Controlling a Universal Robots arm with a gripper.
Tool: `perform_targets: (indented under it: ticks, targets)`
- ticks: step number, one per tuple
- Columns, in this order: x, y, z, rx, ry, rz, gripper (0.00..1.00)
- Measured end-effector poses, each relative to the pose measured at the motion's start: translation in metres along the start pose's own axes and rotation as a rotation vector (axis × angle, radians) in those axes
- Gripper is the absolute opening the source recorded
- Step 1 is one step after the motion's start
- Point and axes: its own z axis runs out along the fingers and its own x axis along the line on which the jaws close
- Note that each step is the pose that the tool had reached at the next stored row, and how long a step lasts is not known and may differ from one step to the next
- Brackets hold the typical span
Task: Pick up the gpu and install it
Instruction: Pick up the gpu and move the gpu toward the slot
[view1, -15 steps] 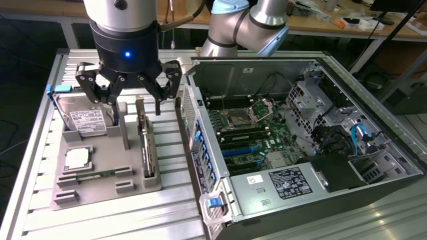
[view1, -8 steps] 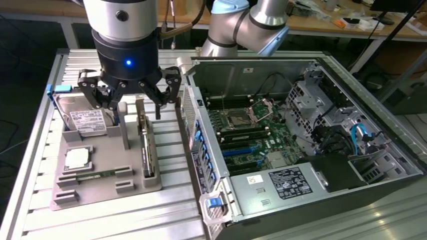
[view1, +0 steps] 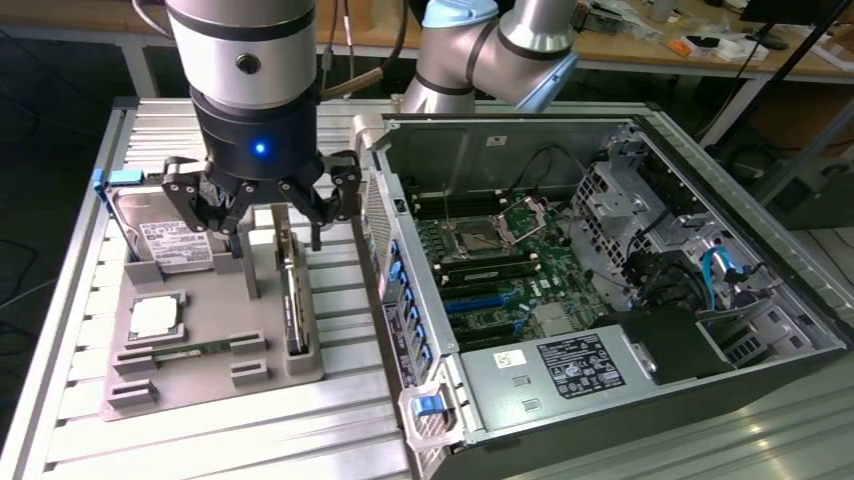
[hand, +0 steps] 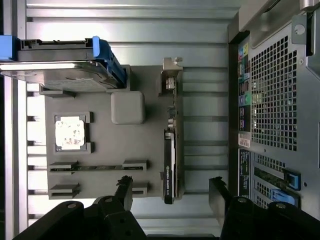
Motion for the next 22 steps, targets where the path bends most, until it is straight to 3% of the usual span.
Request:
perform_targets:
  ticks: [22]
  targets:
    - [-0.001,-0.0063,0.0413,0.0000,0.0001,0.000,0.72]
